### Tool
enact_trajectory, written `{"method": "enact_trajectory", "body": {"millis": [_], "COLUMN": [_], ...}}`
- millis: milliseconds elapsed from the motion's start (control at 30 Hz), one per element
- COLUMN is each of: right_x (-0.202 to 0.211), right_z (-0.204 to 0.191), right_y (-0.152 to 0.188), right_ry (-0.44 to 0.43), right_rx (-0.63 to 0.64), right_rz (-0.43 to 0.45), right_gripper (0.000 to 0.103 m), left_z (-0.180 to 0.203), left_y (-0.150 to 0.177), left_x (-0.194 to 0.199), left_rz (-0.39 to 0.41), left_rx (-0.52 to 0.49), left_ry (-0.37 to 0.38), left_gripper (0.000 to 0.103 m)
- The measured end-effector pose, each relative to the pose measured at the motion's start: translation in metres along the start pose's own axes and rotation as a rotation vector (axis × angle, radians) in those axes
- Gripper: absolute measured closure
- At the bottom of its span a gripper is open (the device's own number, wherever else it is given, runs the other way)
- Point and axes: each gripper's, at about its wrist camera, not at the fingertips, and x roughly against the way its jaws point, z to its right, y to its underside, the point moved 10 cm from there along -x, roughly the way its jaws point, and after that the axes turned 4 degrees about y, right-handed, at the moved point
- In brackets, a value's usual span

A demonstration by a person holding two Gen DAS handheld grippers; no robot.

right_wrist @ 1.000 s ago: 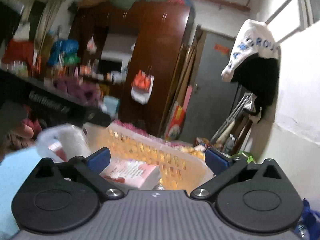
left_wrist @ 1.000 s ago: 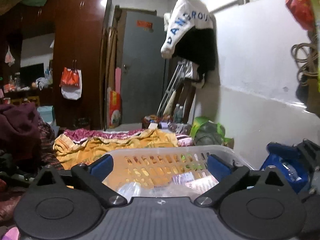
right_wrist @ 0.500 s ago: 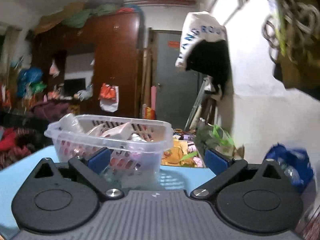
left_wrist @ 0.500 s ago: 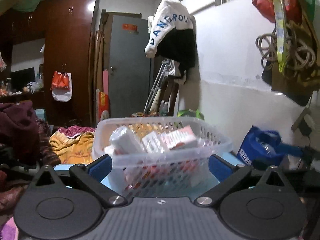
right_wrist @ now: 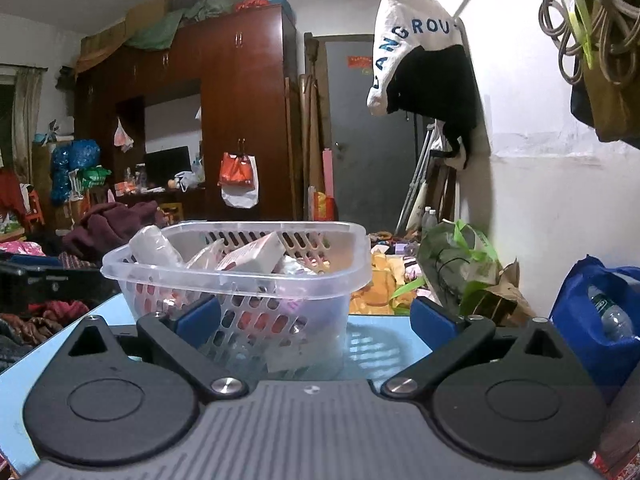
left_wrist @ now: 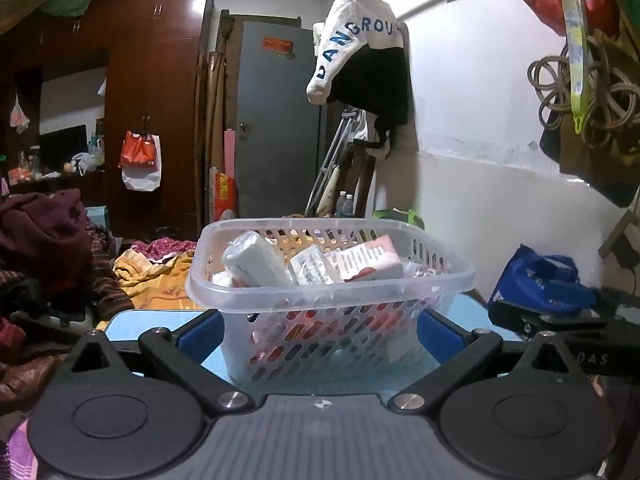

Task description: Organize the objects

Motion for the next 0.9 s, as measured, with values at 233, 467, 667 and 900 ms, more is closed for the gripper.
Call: {"method": "enact_trajectory", "body": {"millis": [233,467,667,900], "right_x": [-0.0002,0.0019,0.0019,0.0043], "right_z": [0.0025,0.0038,0.0023,0.0004], "right_y": [0.0032,0.0021,0.0028,0.0033], "right_ry": [-0.005,-0.011,-0.016,-0.025], "right_rx": [-0.003,-0.005,0.010,0.018], "right_rz": [-0.008,-0.007,-0.010,-0.007], "right_gripper": [0.000,0.000,0.000,0.000], "left_z": [-0.0015,-0.0001,-0.0003,-0.0002], "left_y": [0.0092,0.0092,0.0092,0.0090], "left_x": [-0.0020,0.0010,0.0028,0.0028], "left_rz": [-0.009,0.000,0.006,0.007], "left_rx": [0.008,-0.003,-0.010,-0.008], "left_ry": [-0.015,-0.033,-0.044,-0.050], "left_gripper": [0.000,0.000,0.000,0.000]}}
